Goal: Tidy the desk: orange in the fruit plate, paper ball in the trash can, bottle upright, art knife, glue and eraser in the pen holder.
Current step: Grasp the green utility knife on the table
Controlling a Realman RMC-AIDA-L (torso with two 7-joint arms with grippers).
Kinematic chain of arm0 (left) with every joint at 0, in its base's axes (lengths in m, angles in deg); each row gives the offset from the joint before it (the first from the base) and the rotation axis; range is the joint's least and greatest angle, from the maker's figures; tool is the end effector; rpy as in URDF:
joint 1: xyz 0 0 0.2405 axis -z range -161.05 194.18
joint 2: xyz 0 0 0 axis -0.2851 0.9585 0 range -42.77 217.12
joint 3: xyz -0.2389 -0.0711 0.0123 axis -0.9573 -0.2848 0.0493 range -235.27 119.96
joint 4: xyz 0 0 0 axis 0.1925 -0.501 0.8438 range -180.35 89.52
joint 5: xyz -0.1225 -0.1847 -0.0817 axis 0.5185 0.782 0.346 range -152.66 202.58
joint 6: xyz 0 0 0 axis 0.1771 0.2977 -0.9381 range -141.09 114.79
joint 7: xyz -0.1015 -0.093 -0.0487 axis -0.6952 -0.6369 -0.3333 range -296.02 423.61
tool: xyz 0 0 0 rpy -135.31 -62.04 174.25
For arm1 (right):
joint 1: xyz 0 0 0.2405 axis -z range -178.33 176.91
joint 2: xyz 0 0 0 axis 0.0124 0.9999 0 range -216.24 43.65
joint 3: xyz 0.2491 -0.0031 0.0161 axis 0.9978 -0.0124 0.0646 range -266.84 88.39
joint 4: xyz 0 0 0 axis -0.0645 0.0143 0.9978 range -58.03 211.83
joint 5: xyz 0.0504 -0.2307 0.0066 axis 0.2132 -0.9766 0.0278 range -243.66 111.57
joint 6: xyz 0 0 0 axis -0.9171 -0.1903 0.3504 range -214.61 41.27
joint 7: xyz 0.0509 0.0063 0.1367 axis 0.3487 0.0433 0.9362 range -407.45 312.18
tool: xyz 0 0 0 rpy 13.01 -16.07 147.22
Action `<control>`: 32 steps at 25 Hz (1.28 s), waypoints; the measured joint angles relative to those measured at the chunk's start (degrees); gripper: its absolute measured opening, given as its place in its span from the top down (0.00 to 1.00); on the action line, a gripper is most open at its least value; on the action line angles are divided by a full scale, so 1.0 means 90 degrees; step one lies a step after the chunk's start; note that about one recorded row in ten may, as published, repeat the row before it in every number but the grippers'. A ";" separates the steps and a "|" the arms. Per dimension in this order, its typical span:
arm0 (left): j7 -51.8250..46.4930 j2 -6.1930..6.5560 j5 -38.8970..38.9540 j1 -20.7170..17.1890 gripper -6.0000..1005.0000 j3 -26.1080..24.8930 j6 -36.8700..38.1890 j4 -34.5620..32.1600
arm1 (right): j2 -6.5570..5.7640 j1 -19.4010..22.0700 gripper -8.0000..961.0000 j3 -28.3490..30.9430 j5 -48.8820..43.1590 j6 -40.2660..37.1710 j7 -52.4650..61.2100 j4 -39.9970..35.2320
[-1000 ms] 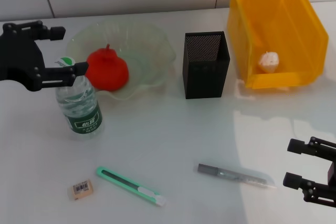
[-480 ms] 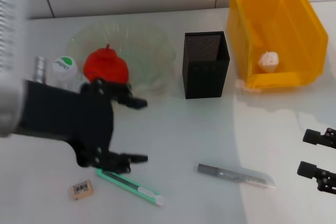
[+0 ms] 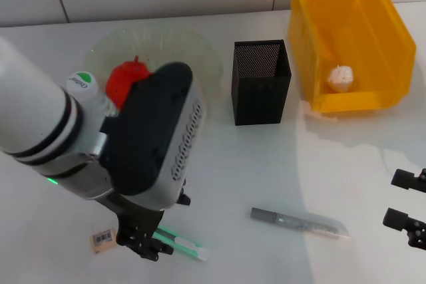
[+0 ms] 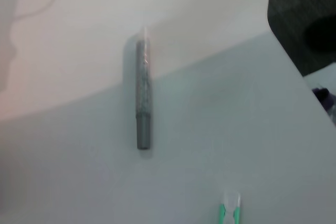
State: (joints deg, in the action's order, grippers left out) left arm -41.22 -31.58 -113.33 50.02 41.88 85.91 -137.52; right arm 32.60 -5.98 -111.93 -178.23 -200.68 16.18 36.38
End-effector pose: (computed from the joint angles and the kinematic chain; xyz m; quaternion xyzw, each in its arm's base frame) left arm -0.0939 0.2995 -0.0420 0.9539 -0.2081 -0.2108 0.0488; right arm 0.3612 0.1774 0.0592 -0.8840 0.2313 0.3479 0.2096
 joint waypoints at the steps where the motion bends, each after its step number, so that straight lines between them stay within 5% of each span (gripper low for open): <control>1: 0.0006 0.0000 -0.0099 0.0076 0.25 0.0083 -0.0023 0.0092 | 0.0007 0.0006 0.31 0.0025 0.0006 -0.0033 0.0000 0.0025; 16: 0.0486 -0.0044 -0.1085 0.0955 0.39 0.1143 -0.0470 0.1330 | 0.0032 -0.0002 0.31 0.0023 0.0008 -0.0076 0.0039 0.0137; 32: 0.0610 -0.0047 -0.1072 0.1220 0.45 0.1489 -0.0859 0.1868 | 0.0032 0.0002 0.32 -0.0031 -0.0006 -0.0076 0.0039 0.0203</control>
State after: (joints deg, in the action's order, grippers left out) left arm -35.73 -32.01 -122.97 61.00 55.28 78.18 -120.70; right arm 32.88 -5.96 -112.21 -178.28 -201.36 16.52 38.20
